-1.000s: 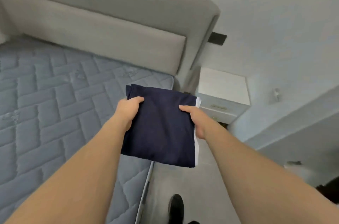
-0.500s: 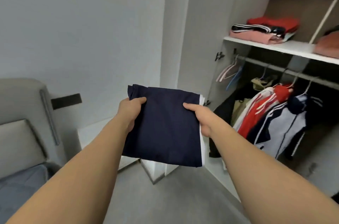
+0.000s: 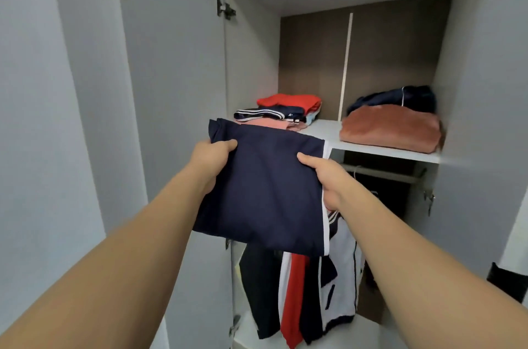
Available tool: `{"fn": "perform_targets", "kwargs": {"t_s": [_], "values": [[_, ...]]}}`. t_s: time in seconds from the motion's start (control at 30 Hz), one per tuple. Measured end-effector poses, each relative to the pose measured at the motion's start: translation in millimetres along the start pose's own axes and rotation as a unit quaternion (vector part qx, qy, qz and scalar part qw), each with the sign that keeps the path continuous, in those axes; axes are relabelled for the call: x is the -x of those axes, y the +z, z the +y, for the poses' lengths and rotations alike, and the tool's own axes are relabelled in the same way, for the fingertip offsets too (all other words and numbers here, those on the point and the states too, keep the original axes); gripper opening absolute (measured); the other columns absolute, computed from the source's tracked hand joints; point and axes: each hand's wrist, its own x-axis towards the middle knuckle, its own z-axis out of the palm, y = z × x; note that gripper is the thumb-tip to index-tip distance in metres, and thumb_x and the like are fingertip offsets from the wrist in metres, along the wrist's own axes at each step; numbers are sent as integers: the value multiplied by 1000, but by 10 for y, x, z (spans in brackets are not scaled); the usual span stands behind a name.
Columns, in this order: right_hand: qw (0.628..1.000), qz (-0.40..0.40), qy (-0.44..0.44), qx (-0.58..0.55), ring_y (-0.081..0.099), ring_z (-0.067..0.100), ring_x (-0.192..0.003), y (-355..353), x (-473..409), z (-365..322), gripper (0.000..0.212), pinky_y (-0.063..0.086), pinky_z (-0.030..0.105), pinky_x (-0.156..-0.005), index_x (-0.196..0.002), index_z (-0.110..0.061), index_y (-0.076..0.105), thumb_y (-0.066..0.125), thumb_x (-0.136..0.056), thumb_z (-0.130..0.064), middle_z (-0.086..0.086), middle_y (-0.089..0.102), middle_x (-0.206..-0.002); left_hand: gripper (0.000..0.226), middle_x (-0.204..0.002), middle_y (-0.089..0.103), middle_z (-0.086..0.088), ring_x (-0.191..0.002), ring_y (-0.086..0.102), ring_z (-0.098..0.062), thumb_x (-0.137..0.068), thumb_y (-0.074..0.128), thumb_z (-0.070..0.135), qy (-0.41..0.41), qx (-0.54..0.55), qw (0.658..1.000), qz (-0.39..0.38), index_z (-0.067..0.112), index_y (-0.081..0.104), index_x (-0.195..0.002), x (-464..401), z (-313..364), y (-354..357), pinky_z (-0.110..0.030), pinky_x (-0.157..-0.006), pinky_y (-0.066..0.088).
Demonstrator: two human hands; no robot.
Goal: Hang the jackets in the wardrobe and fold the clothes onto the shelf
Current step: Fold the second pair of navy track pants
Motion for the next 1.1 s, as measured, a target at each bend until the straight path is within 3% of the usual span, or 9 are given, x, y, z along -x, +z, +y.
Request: {"fn": "perform_targets", "kwargs": {"t_s": [0.1,0.27,0.43,0.63,0.8,0.87,0.93,1.0,1.1], "values": [[999,36,-30,-12,71,26,-98,-111,-338,-232,37,54,40,-92,-120,-9,67,72,-87,-25,7,74,-107,17,-103,67,-3,-92,65,-22,-95,60,24,17,-13,999,-30,15,59,-110,-467,169,315,-31,-72,53],[994,81,-74,-23,73,22,-91,-171,-948,-646,30,59,31,-72,-115,-9,69,70,-89,-24,5,75,-102,20,-97,67,0,-85,64,-18,-93,59,26,35,-14,994,-98,14,58,-109,-1308,393,656,-28,-61,47],[986,140,-93,-12,75,19,-81,-297,-1487,-1154,24,58,27,-60,-108,-10,71,71,-89,-24,3,77,-94,27,-99,74,-5,-86,69,-23,-85,61,23,32,-9,983,-182,13,66,-110,-2074,628,1047,-33,-72,54],[966,228,-120,27,74,18,-76,-814,-1892,-1831,26,57,26,-56,-109,-7,71,71,-89,-24,5,77,-94,42,-111,69,-9,-97,67,-28,-90,63,21,60,2,970,-236,10,55,-129,-2646,1014,2036,-43,-89,54],[939,299,-144,87,69,21,-80,-1417,-2131,-2489,36,54,31,-59,-124,-7,63,66,-93,-26,9,71,-111,41,-111,66,-11,-94,65,-27,-91,61,15,98,37,957,-271,7,53,-131,-2895,1373,3021,-32,-64,52],[916,342,-166,131,68,24,-86,-1653,-2279,-2726,45,57,38,-70,-131,-8,56,67,-92,-28,11,68,-117,36,-108,66,-11,-89,65,-25,-92,58,10,95,60,953,-283,5,53,-127,-2991,1470,3407,-30,-58,51],[875,408,-190,180,64,28,-99,-1924,-2460,-2897,53,54,43,-87,-135,-7,49,69,-91,-29,12,63,-123,25,-104,65,-8,-85,62,-24,-95,52,9,71,77,947,-305,6,55,-119,-3081,1531,3781,-31,-66,54],[818,472,-205,256,58,30,-105,-2181,-2642,-2948,49,48,36,-87,-131,-7,47,67,-91,-28,12,58,-126,10,-93,62,-6,-80,58,-22,-97,48,8,50,61,942,-325,7,57,-101,-3166,1503,4131,-32,-75,53],[719,529,-144,427,55,33,-109,-2529,-2899,-2700,46,42,36,-82,-131,-8,42,58,-94,-27,15,54,-130,20,-81,61,-8,-73,58,-24,-99,48,12,13,-37,936,-351,5,57,-82,-3277,1154,4556,-35,-71,50]]}}
